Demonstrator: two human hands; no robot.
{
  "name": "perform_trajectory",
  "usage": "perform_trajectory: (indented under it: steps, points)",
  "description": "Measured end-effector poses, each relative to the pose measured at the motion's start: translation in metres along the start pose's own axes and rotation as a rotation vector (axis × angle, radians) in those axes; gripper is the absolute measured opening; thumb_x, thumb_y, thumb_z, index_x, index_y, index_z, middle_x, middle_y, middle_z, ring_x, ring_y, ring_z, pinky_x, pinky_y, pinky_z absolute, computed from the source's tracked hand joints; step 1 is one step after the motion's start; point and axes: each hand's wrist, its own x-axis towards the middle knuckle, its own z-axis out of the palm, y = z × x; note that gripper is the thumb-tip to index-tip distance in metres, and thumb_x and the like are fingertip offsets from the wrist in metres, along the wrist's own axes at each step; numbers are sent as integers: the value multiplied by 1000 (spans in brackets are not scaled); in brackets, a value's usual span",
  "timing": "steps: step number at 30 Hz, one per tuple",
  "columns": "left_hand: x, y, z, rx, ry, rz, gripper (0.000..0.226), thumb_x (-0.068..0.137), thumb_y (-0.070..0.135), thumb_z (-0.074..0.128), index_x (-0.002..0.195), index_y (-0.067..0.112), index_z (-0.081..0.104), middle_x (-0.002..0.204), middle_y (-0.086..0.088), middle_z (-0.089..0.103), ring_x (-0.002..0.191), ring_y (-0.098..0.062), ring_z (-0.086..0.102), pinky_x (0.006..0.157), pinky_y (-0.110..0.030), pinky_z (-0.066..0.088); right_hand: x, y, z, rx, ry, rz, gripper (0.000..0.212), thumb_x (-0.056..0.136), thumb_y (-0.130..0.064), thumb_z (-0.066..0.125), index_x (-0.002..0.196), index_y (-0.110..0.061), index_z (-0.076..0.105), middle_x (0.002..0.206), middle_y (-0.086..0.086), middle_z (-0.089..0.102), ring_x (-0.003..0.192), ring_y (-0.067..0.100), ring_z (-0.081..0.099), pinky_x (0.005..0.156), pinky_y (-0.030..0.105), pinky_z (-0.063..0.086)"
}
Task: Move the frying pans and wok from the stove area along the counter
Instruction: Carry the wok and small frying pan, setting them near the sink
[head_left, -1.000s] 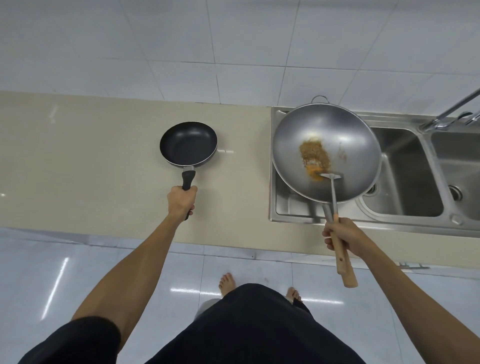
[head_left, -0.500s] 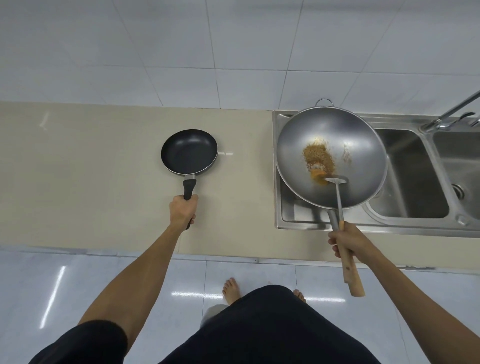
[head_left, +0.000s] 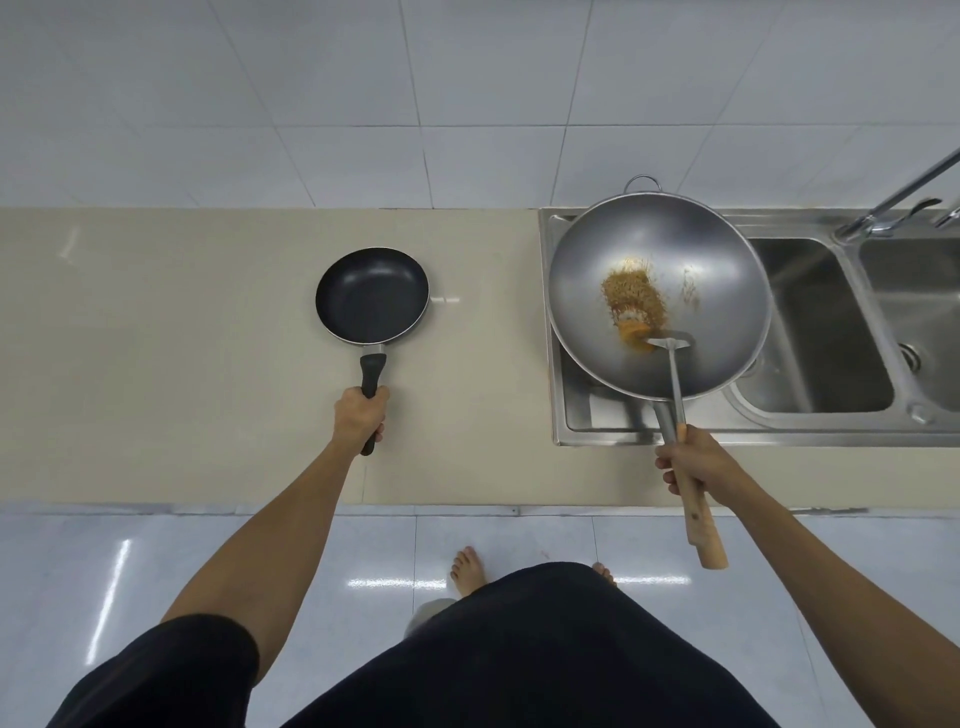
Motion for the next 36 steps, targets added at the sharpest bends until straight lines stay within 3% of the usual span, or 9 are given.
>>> perform_trajectory:
  steps: [4,9,16,22,27,32,36]
  points:
    - [1,-2,-3,24,7,1,24,100,23,51,92,0,55,78,-21,57,52,-28,50,58,-35,49,-1,-1,0,-6,-8,4,11,98,-7,59,106,-8,52,84,19,66,61,27,61,57,36,58]
    - [3,-1,-6,13,-25,-7,25,103,22,49,99,-2,55,88,-23,61,53,-27,49,53,-34,46,0,-2,3,-15,-3,0,12,99,-7,59,109,-6,52,87,20,66,63,27,62,59,38,59]
    - [9,7,-11,0,-73,4,31,105,30,48,100,0,51,91,-23,60,52,-26,46,53,-34,43,4,-5,9,-19,-5,-4,14,100,-8,59,113,-3,53,90,23,66,71,32,63,80,51,60]
    - [14,11,-16,30,-88,6,35,103,36,54,97,1,52,85,-21,59,54,-27,50,61,-36,48,8,-7,9,-25,-4,-7,19,101,-7,58,118,0,53,91,24,65,74,33,63,82,51,59]
    - [11,9,-23,31,-99,19,26,100,26,58,100,1,53,87,-20,58,64,-31,54,73,-42,51,11,-12,13,-6,-7,1,22,101,-7,57,121,1,52,88,22,63,73,33,62,80,49,58]
    - [4,9,-29,25,-101,7,35,101,17,54,120,-12,53,94,-22,60,66,-34,59,79,-44,54,15,-21,15,-21,2,-14,24,101,-8,58,122,3,52,88,23,65,71,31,64,74,48,59]
    - [-7,7,-31,55,-98,4,35,99,12,53,125,-12,51,98,-22,61,62,-29,62,67,-40,52,17,-23,17,-43,19,-13,26,100,-10,60,121,3,53,90,24,67,73,33,66,78,51,61]
